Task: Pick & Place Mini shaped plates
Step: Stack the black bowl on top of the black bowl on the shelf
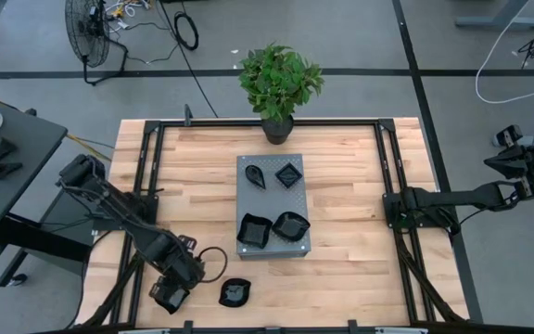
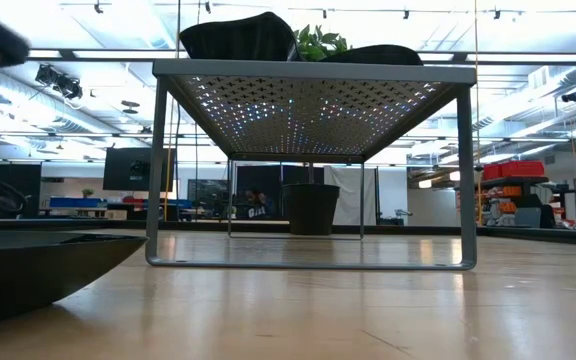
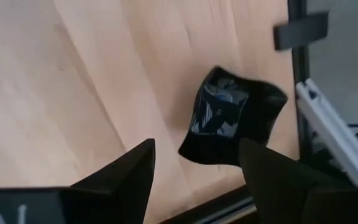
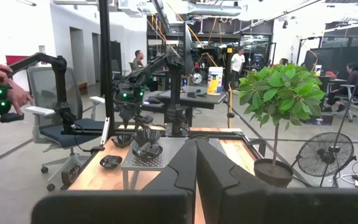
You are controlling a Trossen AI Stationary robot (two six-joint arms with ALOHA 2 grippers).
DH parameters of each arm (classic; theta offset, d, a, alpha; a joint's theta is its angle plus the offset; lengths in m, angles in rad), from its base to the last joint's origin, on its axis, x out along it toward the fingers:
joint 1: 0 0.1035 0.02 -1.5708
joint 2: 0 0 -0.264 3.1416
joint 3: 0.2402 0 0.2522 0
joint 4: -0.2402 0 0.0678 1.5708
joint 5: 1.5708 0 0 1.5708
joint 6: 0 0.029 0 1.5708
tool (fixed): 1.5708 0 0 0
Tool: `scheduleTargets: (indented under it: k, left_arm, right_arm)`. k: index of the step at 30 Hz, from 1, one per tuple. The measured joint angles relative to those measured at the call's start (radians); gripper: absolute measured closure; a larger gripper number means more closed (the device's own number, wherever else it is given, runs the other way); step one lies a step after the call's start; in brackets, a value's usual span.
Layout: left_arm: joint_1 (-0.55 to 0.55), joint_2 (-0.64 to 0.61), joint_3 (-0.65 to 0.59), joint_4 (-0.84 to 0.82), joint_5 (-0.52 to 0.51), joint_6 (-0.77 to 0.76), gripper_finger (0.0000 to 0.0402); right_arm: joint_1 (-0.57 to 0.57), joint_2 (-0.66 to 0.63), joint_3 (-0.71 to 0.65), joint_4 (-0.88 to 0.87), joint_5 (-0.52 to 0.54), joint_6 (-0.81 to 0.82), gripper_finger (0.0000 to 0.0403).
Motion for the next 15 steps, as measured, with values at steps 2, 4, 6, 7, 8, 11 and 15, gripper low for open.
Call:
scheduleTargets:
  k: [2,4,6,7,8,11,15]
  left_arm:
    - [-0.020,0.000,-0.034,0.030,-0.001,0.000,0.0165]
    - [-0.038,0.000,-0.065,0.065,-0.003,-0.001,0.0165]
    - [-0.050,0.000,-0.090,0.109,-0.003,-0.001,0.0165]
    - [-0.053,0.000,-0.101,0.128,-0.003,-0.001,0.0165]
    - [-0.057,0.000,-0.109,0.140,-0.003,-0.001,0.0165]
    - [-0.066,0.000,-0.130,0.186,-0.005,-0.001,0.0165]
    - [-0.075,0.000,-0.161,0.238,-0.015,0.000,0.0165]
  right_arm:
    - [0.000,0.000,0.000,0.000,0.000,0.000,0.0387]
    - [0.000,0.000,0.000,0.000,0.000,0.000,0.0387]
    - [0.000,0.000,0.000,0.000,0.000,0.000,0.0387]
    - [0.000,0.000,0.000,0.000,0.000,0.000,0.0387]
    - [0.000,0.000,0.000,0.000,0.000,0.000,0.0387]
    - [0.000,0.000,0.000,0.000,0.000,0.000,0.0387]
    - [0.000,0.000,0.000,0.000,0.000,0.000,0.0387]
